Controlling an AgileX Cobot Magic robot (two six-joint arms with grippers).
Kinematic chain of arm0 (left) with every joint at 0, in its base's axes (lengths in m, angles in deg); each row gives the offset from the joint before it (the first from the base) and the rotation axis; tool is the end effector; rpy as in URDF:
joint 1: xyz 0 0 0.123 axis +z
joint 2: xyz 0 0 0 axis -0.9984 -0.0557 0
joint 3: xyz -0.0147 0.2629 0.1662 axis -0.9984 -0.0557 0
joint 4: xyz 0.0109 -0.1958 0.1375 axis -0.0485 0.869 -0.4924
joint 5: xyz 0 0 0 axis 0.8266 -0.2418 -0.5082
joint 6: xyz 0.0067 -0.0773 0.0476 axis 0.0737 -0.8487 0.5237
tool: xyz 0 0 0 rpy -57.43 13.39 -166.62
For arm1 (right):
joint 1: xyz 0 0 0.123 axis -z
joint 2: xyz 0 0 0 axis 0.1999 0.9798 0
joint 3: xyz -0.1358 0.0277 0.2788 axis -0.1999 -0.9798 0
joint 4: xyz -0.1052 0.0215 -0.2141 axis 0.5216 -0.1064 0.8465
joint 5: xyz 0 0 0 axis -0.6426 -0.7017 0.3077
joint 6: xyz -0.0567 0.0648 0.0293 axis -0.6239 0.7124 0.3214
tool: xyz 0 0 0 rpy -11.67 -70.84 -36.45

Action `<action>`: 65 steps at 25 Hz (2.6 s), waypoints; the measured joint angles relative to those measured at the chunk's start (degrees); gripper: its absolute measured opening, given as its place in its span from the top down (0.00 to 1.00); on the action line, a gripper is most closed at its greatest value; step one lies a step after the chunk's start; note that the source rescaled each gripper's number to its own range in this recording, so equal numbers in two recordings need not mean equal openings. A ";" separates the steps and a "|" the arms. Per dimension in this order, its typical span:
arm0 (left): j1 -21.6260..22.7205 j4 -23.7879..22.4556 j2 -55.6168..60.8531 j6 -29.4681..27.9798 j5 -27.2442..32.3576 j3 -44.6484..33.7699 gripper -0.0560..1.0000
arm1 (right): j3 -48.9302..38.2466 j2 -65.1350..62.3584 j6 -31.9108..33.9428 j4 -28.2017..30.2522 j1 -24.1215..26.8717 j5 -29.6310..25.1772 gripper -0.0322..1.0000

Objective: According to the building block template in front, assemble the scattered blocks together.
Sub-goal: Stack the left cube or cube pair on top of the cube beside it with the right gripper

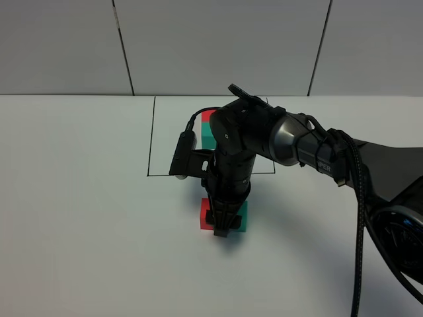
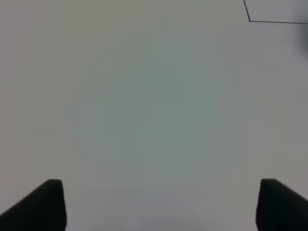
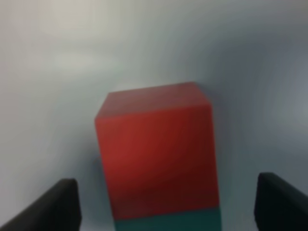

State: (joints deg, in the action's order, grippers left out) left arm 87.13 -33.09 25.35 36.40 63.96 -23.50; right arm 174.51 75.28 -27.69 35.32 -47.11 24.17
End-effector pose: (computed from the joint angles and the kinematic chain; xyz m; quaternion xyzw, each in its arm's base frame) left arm -0.0388 -0.0039 0.2587 -0.0110 0.8659 -0.0268 0.4995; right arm 0.3876 0.2773 0.1663 -0.6290 0.7738 -0.0047 0.0753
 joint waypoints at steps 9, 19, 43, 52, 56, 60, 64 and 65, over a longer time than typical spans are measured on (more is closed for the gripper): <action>0.00 0.00 0.00 0.00 0.00 0.00 0.12 | 0.00 0.06 0.06 0.00 0.00 1.06 0.03; 0.00 0.00 0.00 0.00 0.00 0.00 0.12 | 0.05 2.25 0.12 0.00 0.00 0.54 0.03; 0.00 0.00 0.00 -0.07 0.00 0.00 0.12 | 0.52 3.81 -0.34 -2.73 0.00 2.25 0.75; 0.00 0.00 0.00 -0.07 0.00 0.00 0.12 | 0.59 3.81 3.89 -2.66 0.00 0.34 0.97; 0.00 0.00 0.00 -0.07 0.00 0.00 0.12 | 0.71 3.81 11.08 -2.67 0.00 -0.87 0.97; 0.00 0.00 0.00 -0.07 0.00 0.00 0.12 | 0.71 3.81 20.13 -2.67 0.00 -1.36 0.97; 0.00 0.00 0.00 -0.07 0.00 0.00 0.12 | 0.71 3.81 30.04 -2.93 0.18 -1.42 0.97; 0.00 0.00 0.00 -0.07 0.00 0.00 0.12 | 0.71 3.81 32.75 -3.06 0.22 -1.36 0.97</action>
State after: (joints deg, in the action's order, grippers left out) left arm 87.13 -33.09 25.35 36.33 63.96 -23.50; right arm 175.22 79.09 5.06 32.25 -46.89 22.81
